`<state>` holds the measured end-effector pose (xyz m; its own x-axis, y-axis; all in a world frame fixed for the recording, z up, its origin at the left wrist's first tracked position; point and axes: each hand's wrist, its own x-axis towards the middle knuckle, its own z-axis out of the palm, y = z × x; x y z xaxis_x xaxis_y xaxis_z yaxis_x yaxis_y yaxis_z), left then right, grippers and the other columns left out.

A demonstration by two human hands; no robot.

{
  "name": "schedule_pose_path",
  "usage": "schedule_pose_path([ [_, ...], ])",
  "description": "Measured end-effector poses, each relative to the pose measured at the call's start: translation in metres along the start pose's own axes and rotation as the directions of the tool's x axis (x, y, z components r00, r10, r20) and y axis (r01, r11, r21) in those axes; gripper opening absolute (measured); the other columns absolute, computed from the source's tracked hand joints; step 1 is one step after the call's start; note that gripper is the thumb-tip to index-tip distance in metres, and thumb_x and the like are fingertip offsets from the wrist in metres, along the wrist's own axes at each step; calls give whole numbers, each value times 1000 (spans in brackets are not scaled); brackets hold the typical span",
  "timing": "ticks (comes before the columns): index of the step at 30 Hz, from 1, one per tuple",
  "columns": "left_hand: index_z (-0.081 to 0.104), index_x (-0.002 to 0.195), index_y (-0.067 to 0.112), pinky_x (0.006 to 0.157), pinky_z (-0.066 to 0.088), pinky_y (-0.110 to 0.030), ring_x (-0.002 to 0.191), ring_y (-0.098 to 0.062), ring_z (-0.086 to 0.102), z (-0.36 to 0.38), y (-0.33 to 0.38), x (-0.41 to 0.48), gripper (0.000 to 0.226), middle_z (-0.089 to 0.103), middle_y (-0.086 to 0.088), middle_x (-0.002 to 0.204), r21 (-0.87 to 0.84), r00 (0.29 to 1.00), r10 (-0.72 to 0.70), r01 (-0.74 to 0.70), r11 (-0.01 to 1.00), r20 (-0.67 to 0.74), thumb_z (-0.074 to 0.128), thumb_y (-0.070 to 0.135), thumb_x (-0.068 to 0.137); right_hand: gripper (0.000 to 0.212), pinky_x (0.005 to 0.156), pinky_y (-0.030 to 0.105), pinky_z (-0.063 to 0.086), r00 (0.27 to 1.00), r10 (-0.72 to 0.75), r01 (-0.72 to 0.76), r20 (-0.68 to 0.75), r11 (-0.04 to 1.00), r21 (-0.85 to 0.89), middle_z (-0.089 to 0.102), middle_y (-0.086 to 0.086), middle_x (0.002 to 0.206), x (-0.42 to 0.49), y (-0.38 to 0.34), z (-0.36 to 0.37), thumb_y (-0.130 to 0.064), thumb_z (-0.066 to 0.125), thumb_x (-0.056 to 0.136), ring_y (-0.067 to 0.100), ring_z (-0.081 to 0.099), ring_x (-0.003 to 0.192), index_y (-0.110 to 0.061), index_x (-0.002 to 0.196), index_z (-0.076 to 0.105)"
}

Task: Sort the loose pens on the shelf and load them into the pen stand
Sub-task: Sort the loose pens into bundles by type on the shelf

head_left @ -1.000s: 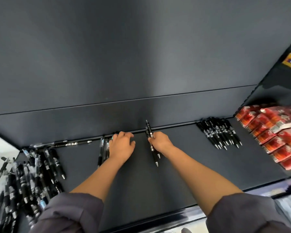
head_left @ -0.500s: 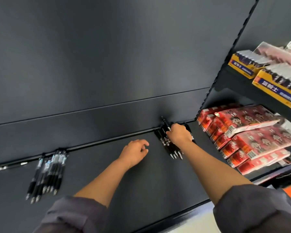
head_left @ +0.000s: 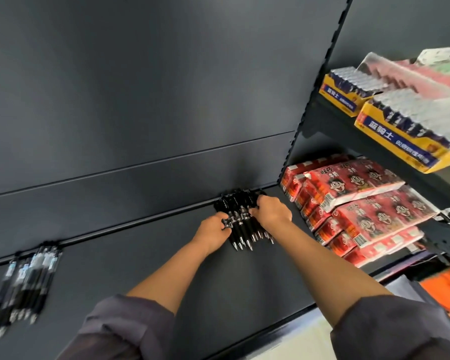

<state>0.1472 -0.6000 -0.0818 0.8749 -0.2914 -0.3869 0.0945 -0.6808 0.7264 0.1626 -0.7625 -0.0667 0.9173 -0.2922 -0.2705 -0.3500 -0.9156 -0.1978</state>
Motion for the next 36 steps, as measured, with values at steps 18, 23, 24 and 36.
schedule_pose_path([
  [18,50,122,24,81,45,-32,105,-17,52,-69,-36,-51,28,52,2,113,316,970,117,-45,948,-212,46,26,95,28,78,37,45,913,-372,354,-168,926,-127,55,9,118,-45,-72,-7,-31,46,96,34,55,107,-16,118,56],
  [23,51,101,21,71,42,-33,96,-22,55,-129,-89,-119,12,56,0,105,425,920,150,19,905,-361,45,28,93,27,80,37,42,811,-553,519,-192,831,-200,60,7,112,-95,-155,9,-36,45,96,33,57,104,-17,110,59],
  [24,51,98,20,71,42,-33,96,-24,56,-141,-104,-137,10,57,-1,105,447,909,154,39,894,-388,45,28,93,27,80,37,42,787,-588,554,-186,806,-207,60,6,110,-108,-175,17,-37,44,96,32,57,103,-18,108,60],
  [36,55,96,20,77,47,-35,97,-25,59,-241,-294,-344,13,61,-1,103,410,835,-11,281,868,-550,44,28,93,22,77,35,43,628,-776,778,60,624,-73,64,0,109,-278,-381,122,-34,45,95,24,58,104,-23,102,62],
])
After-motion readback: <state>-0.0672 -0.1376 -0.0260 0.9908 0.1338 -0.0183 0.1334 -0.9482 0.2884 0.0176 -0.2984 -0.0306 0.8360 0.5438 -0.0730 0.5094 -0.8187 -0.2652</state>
